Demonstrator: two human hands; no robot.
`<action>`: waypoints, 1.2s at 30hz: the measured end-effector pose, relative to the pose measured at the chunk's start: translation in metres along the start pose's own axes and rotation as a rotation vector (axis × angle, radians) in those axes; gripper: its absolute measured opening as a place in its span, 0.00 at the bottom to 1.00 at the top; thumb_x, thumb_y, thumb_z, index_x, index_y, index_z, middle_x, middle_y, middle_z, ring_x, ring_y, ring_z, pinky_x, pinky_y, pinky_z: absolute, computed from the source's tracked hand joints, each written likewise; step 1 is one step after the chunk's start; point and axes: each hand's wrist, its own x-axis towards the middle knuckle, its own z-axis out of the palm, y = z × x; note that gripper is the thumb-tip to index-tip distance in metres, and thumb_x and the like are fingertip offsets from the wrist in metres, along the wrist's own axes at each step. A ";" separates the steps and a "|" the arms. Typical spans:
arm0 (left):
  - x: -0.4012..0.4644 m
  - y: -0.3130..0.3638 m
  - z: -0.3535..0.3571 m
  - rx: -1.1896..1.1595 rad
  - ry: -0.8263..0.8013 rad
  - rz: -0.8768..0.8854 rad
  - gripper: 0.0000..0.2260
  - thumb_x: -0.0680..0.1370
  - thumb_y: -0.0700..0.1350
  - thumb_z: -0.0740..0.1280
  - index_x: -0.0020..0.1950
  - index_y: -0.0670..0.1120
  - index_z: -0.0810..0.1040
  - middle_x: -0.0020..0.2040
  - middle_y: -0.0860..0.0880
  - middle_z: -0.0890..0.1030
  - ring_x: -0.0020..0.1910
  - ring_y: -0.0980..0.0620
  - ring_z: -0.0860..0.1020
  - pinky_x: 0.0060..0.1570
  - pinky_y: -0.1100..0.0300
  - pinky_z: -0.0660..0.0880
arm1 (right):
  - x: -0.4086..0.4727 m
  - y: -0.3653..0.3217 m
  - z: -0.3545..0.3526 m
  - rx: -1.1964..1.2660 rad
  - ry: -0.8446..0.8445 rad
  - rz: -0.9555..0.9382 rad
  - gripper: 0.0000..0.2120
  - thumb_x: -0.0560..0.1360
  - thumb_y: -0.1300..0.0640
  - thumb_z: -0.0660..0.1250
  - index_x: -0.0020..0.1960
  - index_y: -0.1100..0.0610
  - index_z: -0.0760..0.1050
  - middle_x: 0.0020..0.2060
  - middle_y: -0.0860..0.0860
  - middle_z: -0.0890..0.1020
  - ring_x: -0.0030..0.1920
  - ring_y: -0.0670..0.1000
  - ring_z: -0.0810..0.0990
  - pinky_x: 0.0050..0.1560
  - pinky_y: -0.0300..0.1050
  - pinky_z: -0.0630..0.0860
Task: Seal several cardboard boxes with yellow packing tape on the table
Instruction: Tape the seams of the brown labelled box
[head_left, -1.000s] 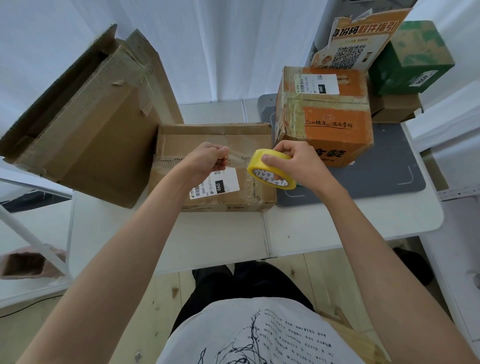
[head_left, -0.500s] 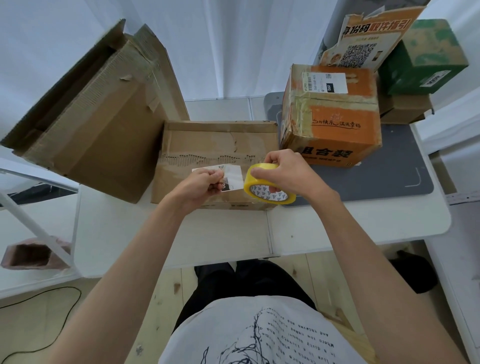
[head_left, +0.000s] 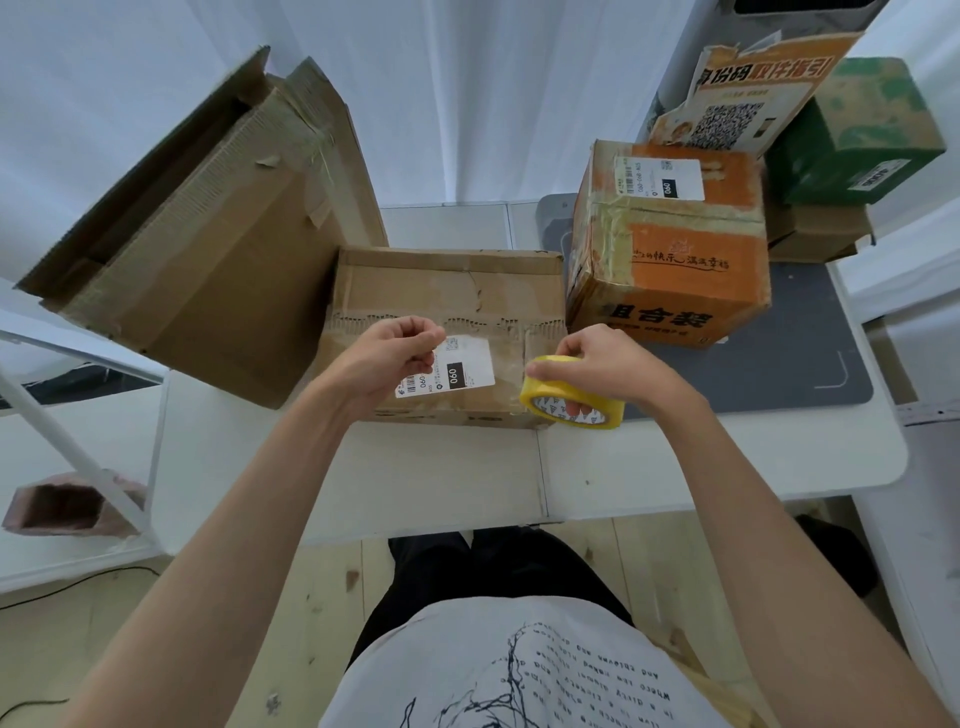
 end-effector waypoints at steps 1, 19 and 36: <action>0.001 0.000 0.001 0.016 0.015 0.004 0.05 0.82 0.42 0.67 0.47 0.43 0.77 0.44 0.46 0.77 0.43 0.51 0.75 0.45 0.63 0.76 | 0.000 0.001 0.000 -0.007 -0.022 0.011 0.22 0.76 0.37 0.68 0.48 0.57 0.81 0.32 0.50 0.86 0.30 0.39 0.82 0.34 0.35 0.72; 0.006 -0.024 -0.049 0.038 0.400 0.073 0.04 0.82 0.43 0.67 0.50 0.44 0.79 0.39 0.50 0.78 0.40 0.54 0.76 0.49 0.59 0.75 | 0.027 -0.011 0.005 0.021 0.076 -0.247 0.18 0.73 0.62 0.75 0.56 0.57 0.70 0.44 0.49 0.75 0.46 0.53 0.76 0.37 0.35 0.70; 0.064 -0.055 -0.116 0.014 0.856 -0.091 0.03 0.80 0.44 0.70 0.51 0.45 0.79 0.51 0.47 0.83 0.52 0.48 0.82 0.58 0.48 0.80 | 0.123 -0.069 0.074 -0.215 0.435 -0.595 0.22 0.70 0.73 0.67 0.60 0.58 0.67 0.54 0.56 0.70 0.43 0.56 0.73 0.35 0.49 0.70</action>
